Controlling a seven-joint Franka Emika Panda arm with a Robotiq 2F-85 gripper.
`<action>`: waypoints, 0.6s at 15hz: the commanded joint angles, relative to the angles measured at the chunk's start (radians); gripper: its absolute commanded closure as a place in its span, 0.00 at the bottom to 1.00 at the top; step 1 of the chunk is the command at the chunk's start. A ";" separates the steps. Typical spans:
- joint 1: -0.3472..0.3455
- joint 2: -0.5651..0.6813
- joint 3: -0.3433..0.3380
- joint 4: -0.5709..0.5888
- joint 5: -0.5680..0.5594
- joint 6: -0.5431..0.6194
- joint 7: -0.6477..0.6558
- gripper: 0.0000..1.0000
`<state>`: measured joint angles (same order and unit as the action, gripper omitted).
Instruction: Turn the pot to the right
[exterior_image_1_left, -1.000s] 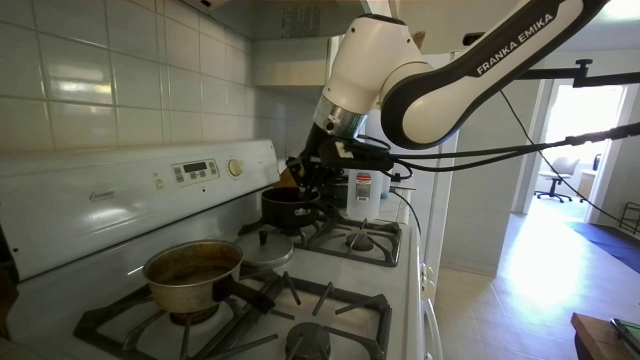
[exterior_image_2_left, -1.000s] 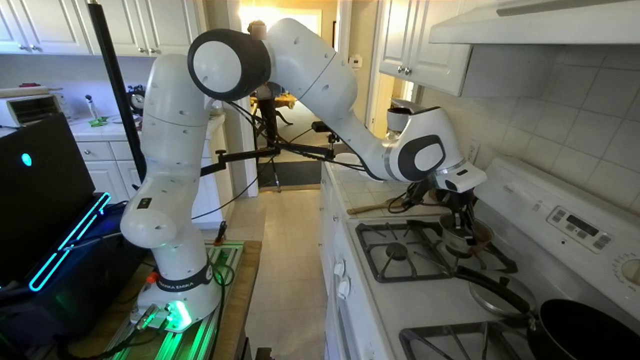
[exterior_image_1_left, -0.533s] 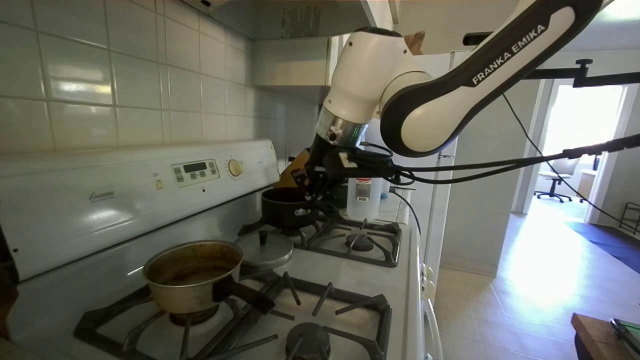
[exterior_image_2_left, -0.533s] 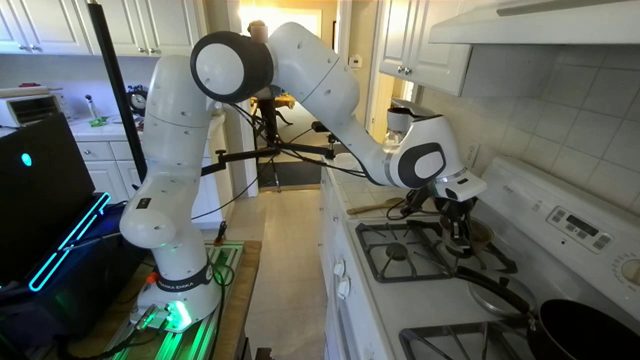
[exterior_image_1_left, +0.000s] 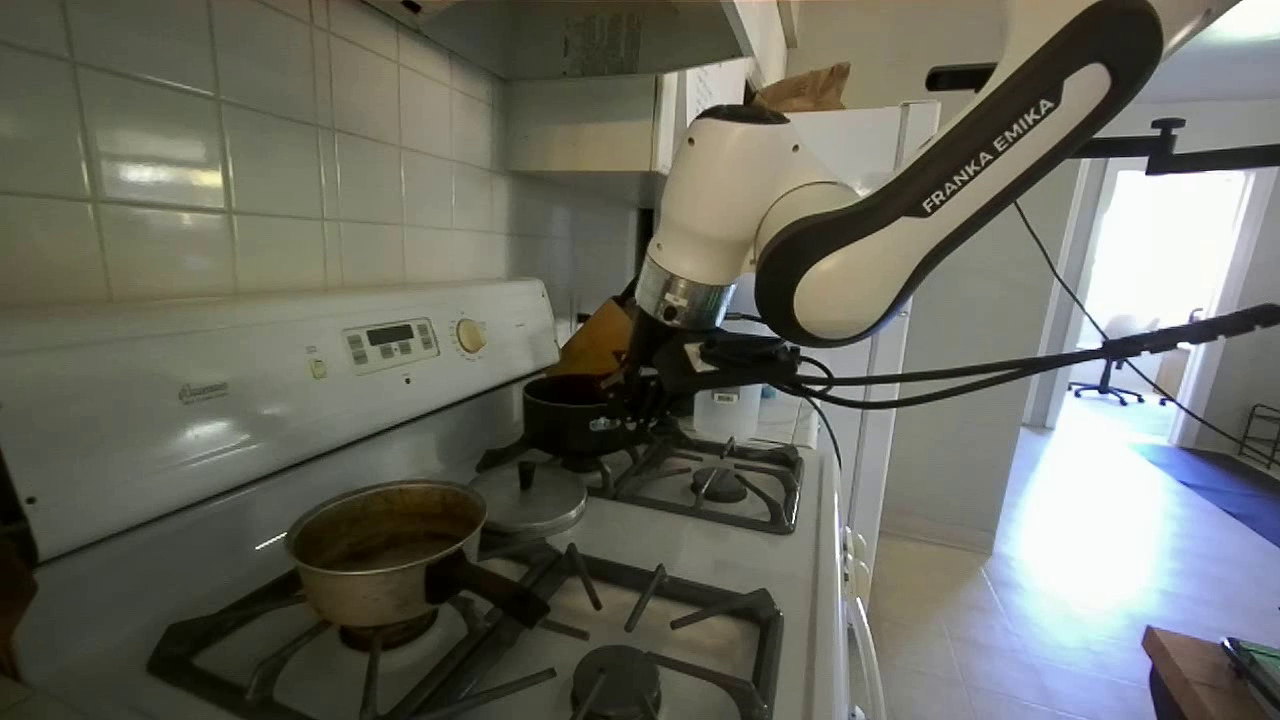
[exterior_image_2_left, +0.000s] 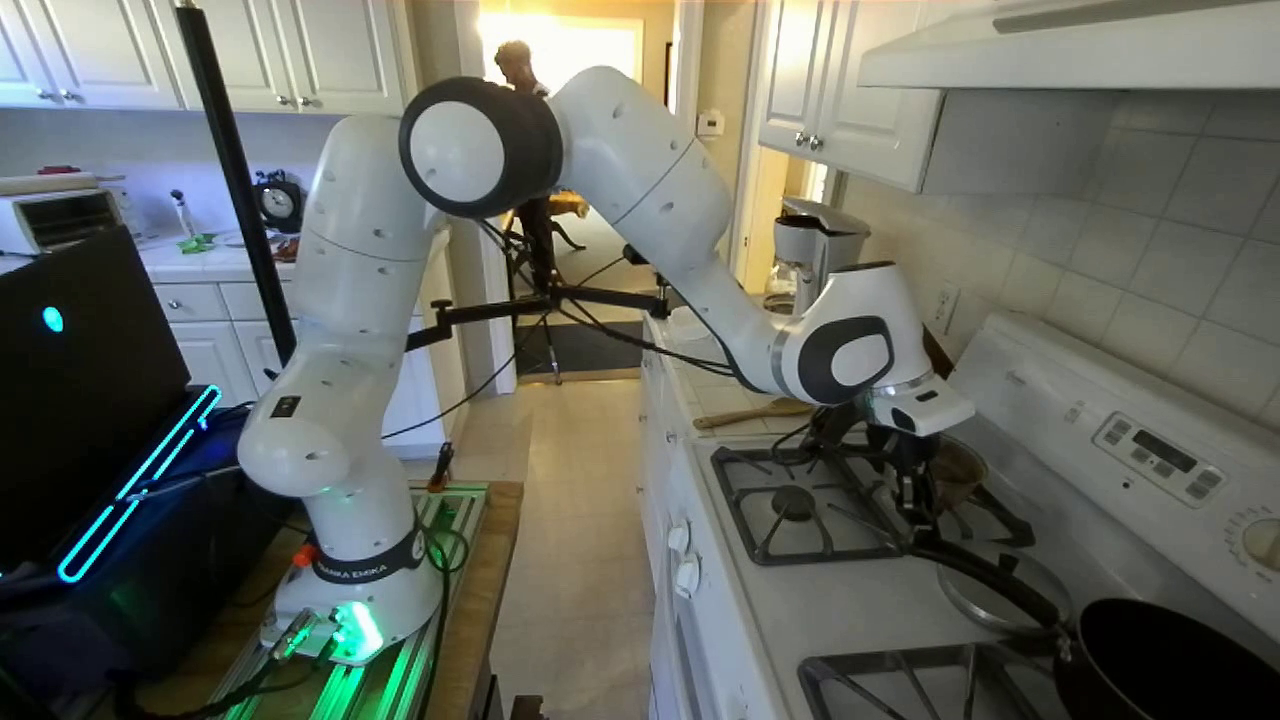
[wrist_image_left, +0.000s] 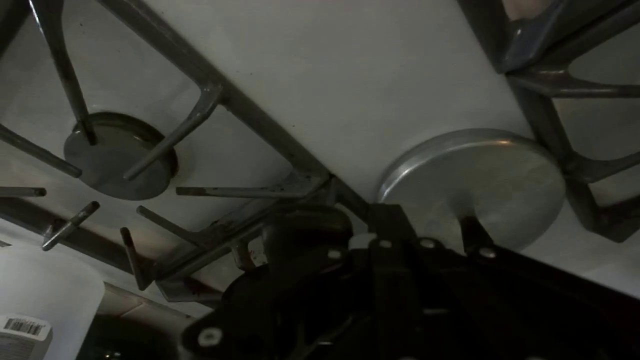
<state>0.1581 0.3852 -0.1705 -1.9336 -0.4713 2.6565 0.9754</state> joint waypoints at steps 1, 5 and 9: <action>0.006 0.015 -0.014 0.024 0.017 -0.018 -0.021 1.00; 0.007 0.010 -0.024 0.039 0.010 -0.026 -0.026 1.00; 0.004 0.014 -0.043 0.057 0.000 -0.052 -0.040 1.00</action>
<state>0.1588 0.3886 -0.1982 -1.9104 -0.4717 2.6474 0.9619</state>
